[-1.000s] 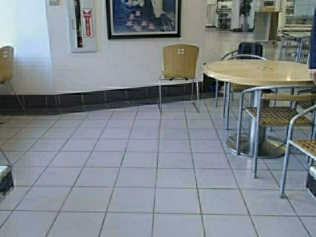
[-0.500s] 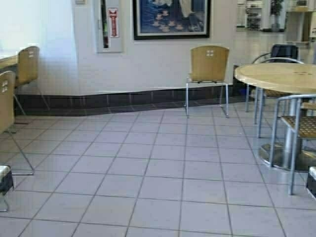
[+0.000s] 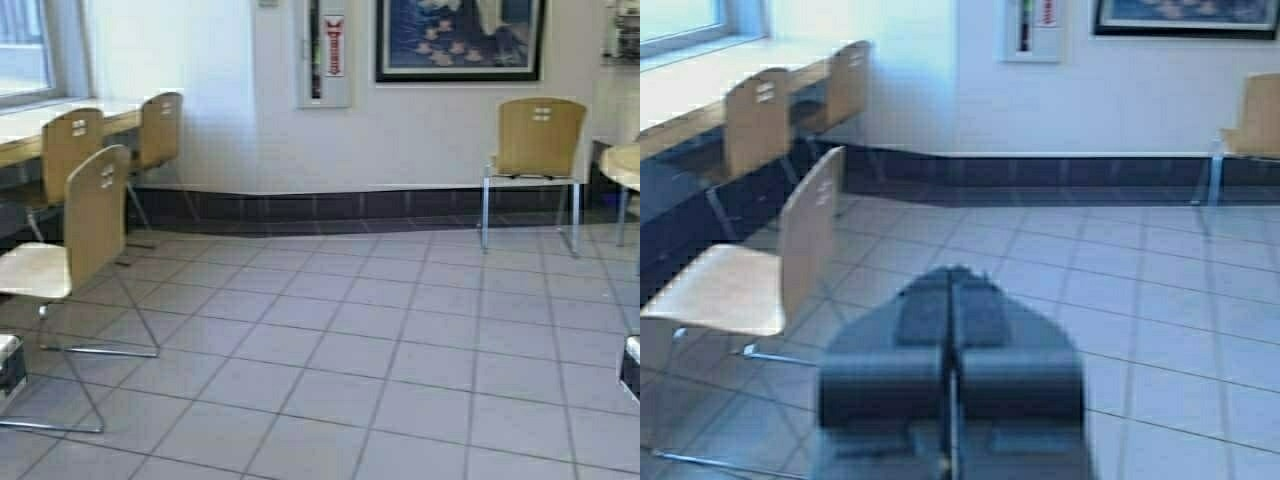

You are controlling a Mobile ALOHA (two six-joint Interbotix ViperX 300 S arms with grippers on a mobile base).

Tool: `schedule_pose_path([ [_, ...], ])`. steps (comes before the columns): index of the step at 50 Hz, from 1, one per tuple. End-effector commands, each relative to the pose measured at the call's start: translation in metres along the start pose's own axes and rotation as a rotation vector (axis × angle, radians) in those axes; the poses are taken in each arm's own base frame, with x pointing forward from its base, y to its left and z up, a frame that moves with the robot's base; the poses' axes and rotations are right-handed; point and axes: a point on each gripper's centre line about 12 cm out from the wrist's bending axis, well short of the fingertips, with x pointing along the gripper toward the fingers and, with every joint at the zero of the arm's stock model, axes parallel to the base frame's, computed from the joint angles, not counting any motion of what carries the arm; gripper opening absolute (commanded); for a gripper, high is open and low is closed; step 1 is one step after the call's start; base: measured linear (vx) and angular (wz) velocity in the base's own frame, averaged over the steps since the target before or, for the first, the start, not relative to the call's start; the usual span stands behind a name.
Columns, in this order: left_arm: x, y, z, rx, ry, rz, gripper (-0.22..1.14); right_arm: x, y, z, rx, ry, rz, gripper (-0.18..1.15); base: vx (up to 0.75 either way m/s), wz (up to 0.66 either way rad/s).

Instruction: Push the chairs under the table

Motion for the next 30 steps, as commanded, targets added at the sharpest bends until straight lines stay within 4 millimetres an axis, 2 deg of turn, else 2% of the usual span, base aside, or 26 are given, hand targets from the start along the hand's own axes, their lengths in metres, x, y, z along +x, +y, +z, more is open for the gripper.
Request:
schedule_pose_path([
  [1, 0.001, 0.0, 0.005, -0.003, -0.012, -0.002, 0.03, 0.002, 0.0, 0.005, 0.0, -0.014, -0.003, 0.04, 0.3, 0.48],
  [16, 0.002, 0.0, -0.003, -0.019, 0.012, -0.001, 0.03, 0.004, 0.0, -0.002, -0.006, 0.012, -0.001, 0.04, 0.27, 0.48],
  [30, 0.003, 0.0, -0.002, -0.042, 0.009, -0.001, 0.03, 0.012, -0.001, -0.012, 0.003, 0.064, -0.006, 0.04, 0.23, 0.55],
])
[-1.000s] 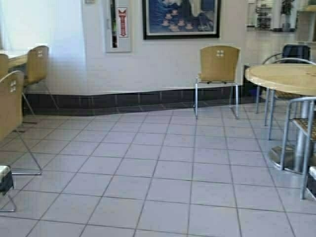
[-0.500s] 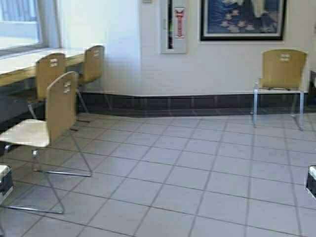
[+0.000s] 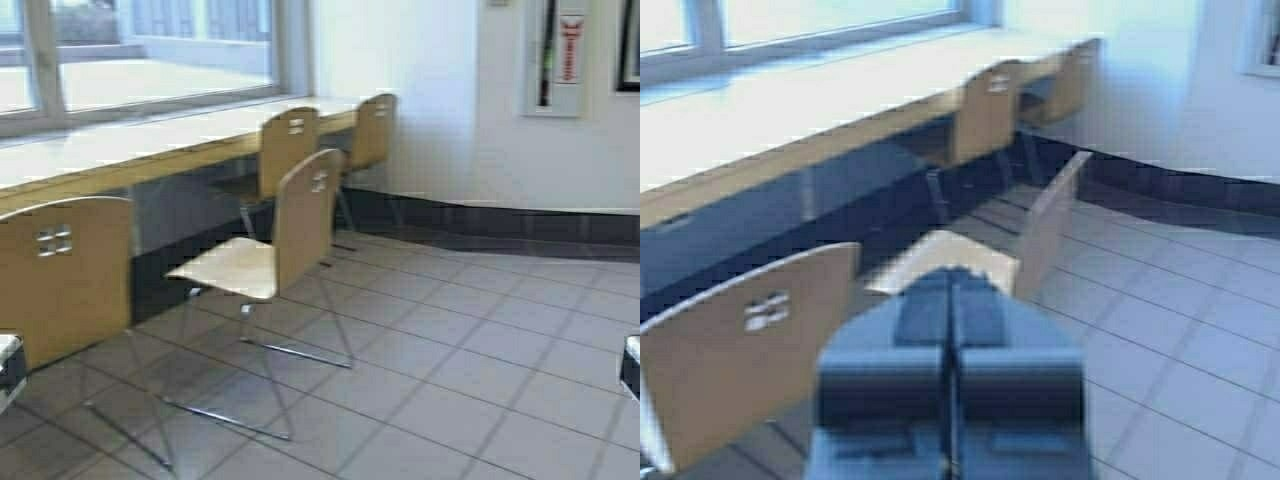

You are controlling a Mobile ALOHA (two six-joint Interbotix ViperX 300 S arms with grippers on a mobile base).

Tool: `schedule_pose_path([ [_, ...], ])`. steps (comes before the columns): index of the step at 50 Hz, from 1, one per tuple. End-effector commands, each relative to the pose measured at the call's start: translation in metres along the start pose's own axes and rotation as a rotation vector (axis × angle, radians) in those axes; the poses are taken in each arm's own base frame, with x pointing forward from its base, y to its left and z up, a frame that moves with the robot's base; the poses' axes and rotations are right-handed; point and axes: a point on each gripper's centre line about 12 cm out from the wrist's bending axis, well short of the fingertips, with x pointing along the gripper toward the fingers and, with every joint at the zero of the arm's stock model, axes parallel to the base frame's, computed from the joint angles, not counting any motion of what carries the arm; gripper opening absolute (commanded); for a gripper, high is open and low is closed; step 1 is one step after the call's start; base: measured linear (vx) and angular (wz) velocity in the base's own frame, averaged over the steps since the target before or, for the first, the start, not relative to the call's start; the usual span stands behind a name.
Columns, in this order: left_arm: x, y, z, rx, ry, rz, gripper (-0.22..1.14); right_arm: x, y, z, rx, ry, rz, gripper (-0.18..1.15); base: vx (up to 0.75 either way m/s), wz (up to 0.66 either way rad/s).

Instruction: Push the chairs under the table

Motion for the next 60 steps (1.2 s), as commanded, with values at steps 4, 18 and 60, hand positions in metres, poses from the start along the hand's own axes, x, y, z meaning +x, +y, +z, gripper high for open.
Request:
schedule_pose_path([
  [4, 0.0, -0.001, 0.004, -0.028, -0.014, -0.003, 0.03, 0.001, 0.0, 0.006, 0.011, -0.012, 0.0, 0.04, 0.24, 0.67],
  [18, -0.008, 0.0, -0.001, -0.081, -0.021, -0.004, 0.03, -0.006, 0.009, 0.005, 0.036, 0.009, 0.043, 0.04, 0.22, 0.72],
  [60, 0.013, 0.004, -0.028, -0.288, 0.115, 0.041, 0.03, 0.022, 0.047, -0.02, 0.194, 0.232, 0.165, 0.04, 0.12, 0.51],
])
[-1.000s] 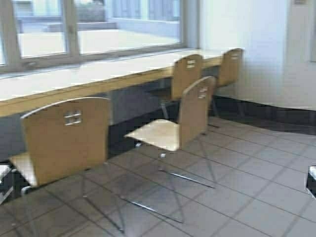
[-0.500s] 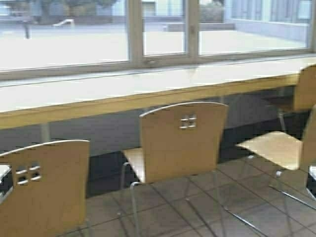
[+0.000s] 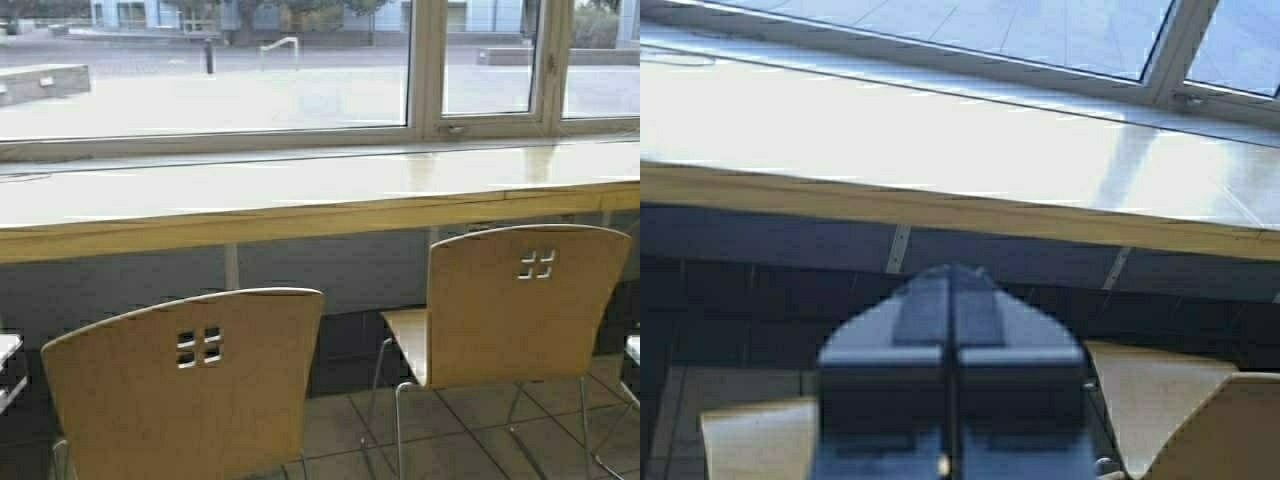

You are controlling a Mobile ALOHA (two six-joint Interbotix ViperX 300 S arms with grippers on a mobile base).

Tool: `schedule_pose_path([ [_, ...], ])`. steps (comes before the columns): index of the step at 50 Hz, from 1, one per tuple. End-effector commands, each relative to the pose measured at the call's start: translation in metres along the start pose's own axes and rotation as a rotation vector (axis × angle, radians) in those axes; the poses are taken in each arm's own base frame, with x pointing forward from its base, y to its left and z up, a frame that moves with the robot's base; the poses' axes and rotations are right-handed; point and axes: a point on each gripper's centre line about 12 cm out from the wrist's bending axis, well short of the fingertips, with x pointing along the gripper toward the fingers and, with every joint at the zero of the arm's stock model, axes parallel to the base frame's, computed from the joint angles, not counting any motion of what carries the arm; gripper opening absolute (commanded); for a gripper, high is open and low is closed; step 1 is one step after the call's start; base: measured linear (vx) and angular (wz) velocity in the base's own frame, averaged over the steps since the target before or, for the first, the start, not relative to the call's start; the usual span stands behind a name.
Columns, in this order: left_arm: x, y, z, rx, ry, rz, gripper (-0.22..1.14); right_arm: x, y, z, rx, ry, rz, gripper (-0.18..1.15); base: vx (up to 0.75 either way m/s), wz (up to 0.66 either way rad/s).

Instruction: Push the chairs under the table

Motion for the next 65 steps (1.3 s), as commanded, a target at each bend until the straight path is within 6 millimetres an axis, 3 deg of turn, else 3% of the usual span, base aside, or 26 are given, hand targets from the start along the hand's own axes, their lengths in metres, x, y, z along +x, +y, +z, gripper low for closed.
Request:
schedule_pose_path([
  [1, 0.011, 0.001, -0.003, -0.104, 0.031, 0.018, 0.03, 0.012, 0.014, 0.0, 0.107, 0.067, 0.039, 0.04, 0.1, 0.25],
  [8, 0.019, 0.004, -0.021, -0.321, 0.112, 0.053, 0.03, 0.034, 0.038, -0.012, 0.202, 0.17, 0.092, 0.04, 0.08, 0.2],
  [15, 0.024, -0.007, -0.05, -0.493, 0.249, 0.049, 0.04, 0.067, 0.06, -0.033, 0.271, 0.302, 0.095, 0.04, 0.08, 0.14],
  [24, 0.035, -0.026, -0.082, -0.586, 0.404, 0.049, 0.08, 0.115, 0.075, -0.075, 0.355, 0.463, 0.024, 0.06, 0.08, 0.08],
  [30, 0.043, -0.028, -0.112, -0.637, 0.518, 0.121, 0.21, 0.142, 0.083, -0.111, 0.383, 0.577, -0.025, 0.1, 0.07, 0.03],
  [35, 0.043, -0.03, -0.139, -0.664, 0.607, 0.187, 0.4, 0.154, 0.085, -0.146, 0.399, 0.667, -0.075, 0.21, 0.06, 0.03],
  [43, 0.048, -0.035, -0.182, -0.721, 0.714, 0.317, 0.74, 0.168, 0.079, -0.195, 0.461, 0.783, -0.181, 0.65, 0.07, 0.06],
  [50, 0.055, -0.043, -0.215, -0.741, 0.757, 0.401, 0.92, 0.173, 0.078, -0.233, 0.544, 0.946, -0.251, 1.0, 0.05, 0.07],
  [57, 0.068, -0.057, -0.234, -0.805, 0.76, 0.465, 0.93, 0.18, 0.078, -0.246, 0.742, 0.948, -0.36, 1.03, 0.04, 0.05],
  [65, 0.077, -0.054, -0.258, -0.964, 0.709, 0.655, 0.93, 0.185, 0.077, -0.249, 0.999, 0.884, -0.503, 1.03, 0.04, 0.04],
])
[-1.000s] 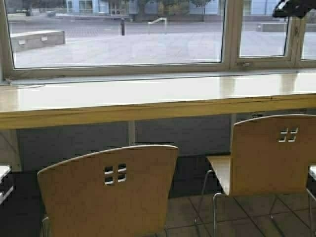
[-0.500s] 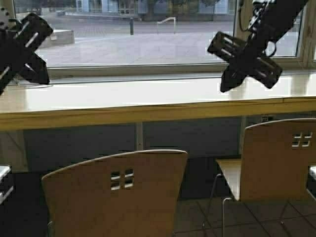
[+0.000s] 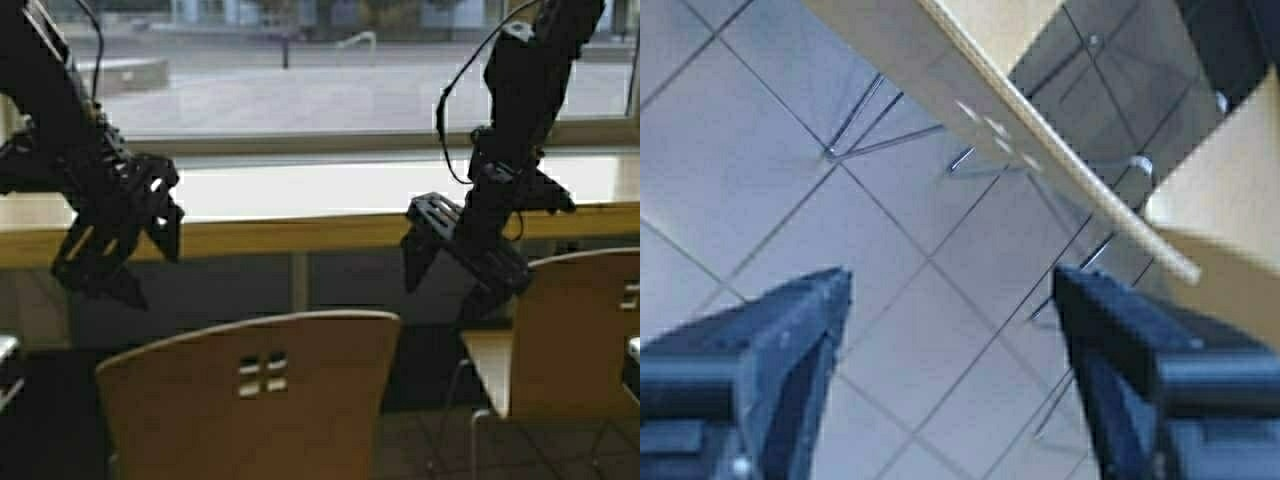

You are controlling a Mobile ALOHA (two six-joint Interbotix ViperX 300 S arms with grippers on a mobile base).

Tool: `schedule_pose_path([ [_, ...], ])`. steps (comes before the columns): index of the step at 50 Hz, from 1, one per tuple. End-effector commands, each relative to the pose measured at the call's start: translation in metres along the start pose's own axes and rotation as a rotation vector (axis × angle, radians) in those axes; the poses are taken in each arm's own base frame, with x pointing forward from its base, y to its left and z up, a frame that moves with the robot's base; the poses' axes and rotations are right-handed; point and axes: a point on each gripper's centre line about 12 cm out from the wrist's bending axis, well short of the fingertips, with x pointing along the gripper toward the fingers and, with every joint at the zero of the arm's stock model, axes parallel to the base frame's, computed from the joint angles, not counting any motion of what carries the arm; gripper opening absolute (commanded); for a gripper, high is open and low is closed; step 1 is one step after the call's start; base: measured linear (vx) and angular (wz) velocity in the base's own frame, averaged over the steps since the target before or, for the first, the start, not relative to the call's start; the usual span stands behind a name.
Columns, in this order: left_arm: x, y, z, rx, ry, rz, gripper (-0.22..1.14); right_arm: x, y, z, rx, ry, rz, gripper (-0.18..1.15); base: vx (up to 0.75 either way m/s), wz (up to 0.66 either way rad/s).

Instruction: Push the chairs under the table

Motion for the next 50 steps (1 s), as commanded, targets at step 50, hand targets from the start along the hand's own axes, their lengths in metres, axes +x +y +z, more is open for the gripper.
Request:
schedule_pose_path([
  [50, 0.133, -0.026, -0.041, -0.3, -0.036, 0.111, 0.93, 0.078, 0.057, 0.025, 0.217, 0.004, 0.09, 1.03, 0.04, 0.07],
])
